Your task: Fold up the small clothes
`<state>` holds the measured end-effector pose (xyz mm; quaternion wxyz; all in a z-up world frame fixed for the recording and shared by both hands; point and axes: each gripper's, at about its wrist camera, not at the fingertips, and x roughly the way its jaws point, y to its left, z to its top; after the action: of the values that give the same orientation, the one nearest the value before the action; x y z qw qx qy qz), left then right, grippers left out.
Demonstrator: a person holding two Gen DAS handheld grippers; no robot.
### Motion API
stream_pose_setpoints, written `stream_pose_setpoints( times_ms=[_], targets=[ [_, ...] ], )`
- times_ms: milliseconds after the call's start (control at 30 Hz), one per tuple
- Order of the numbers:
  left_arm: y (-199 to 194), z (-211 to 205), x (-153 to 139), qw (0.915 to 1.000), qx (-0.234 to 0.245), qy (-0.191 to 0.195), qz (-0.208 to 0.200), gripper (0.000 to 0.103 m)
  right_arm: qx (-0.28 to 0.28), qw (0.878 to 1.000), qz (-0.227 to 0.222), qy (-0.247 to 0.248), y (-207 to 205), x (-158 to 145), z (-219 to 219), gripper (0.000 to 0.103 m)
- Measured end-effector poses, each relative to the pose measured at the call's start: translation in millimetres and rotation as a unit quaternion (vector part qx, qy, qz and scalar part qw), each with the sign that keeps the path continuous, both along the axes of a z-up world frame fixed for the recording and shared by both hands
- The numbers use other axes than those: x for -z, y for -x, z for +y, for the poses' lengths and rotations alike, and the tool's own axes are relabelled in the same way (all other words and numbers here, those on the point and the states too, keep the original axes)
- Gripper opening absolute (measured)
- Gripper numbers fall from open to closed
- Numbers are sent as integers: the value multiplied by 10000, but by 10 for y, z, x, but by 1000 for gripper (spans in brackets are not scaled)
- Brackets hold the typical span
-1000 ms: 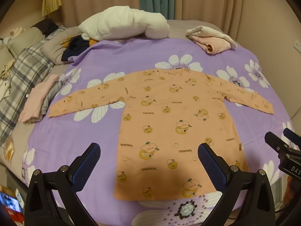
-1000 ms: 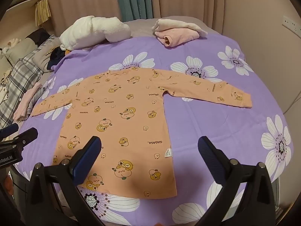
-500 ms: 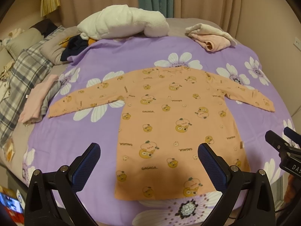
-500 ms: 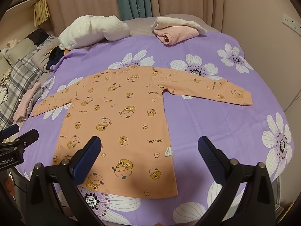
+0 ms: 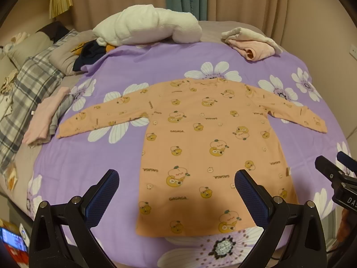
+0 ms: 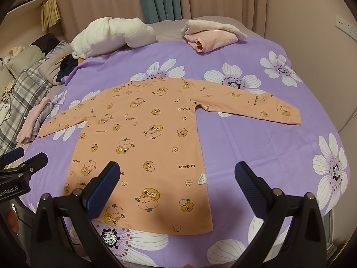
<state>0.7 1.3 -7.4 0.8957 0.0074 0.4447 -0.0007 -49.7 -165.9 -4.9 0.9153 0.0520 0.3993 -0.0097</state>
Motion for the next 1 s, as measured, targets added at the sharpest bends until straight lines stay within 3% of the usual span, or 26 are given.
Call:
stream_pose_setpoints(
  times_ms=[333, 367, 700, 1000],
  targets=[
    [7, 19, 0, 10000, -7, -13, 12, 102, -4, 9998, -120, -154, 16, -20, 11, 103],
    [13, 26, 5, 10000, -20, 9, 18, 102, 1, 10000, 23, 36, 0, 2, 11, 103],
    [3, 32, 69, 9998, -73, 98, 147, 102, 29, 9997, 202, 119, -10, 56, 17, 103],
    [-201, 110, 239, 9915, -332, 1023, 727, 102, 239, 9993, 288, 93, -64, 121, -113, 103]
  ],
)
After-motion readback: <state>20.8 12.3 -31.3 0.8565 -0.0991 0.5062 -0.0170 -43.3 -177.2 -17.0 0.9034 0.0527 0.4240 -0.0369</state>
